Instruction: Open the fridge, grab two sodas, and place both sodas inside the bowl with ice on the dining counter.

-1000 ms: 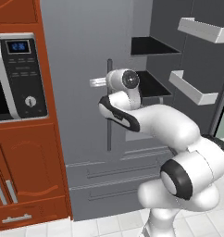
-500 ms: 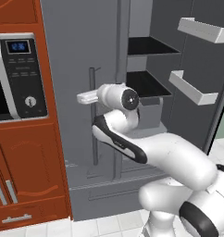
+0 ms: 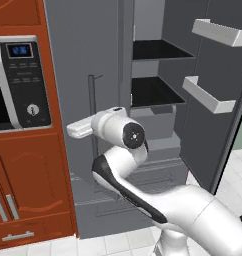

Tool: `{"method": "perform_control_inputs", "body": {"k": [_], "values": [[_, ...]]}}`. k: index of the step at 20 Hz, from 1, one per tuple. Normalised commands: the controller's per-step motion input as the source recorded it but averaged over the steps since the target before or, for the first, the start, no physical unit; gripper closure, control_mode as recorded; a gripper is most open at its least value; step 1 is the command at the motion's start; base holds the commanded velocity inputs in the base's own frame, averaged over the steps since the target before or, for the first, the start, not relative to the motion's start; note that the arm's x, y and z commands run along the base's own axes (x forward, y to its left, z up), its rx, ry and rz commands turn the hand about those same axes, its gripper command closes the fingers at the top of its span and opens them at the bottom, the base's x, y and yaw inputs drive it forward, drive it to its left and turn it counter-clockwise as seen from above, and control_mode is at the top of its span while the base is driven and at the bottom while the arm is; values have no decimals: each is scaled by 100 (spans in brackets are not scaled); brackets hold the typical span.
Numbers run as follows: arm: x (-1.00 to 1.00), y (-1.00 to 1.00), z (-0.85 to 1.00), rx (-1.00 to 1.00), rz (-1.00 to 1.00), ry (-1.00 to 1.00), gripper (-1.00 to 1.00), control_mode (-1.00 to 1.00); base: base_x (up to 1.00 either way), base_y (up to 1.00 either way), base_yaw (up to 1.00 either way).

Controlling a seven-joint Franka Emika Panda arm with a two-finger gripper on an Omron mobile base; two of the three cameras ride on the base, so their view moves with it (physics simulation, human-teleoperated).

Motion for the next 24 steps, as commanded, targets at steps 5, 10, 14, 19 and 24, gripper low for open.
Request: {"method": "perform_control_inputs", "body": {"k": [5, 10, 14, 19, 24], "values": [[-100, -50, 35, -1, 0, 1, -100, -100, 0, 0, 0], [-69, -100, 42, 1, 0, 11, -100, -100, 0, 0, 0], [-26, -100, 32, 1, 0, 17, -100, -100, 0, 0, 0], [0, -100, 32, 2, -2, 25, -100, -100, 0, 0, 0], [26, -81, 12, 9, -2, 22, -100, -100, 0, 0, 0]]}}
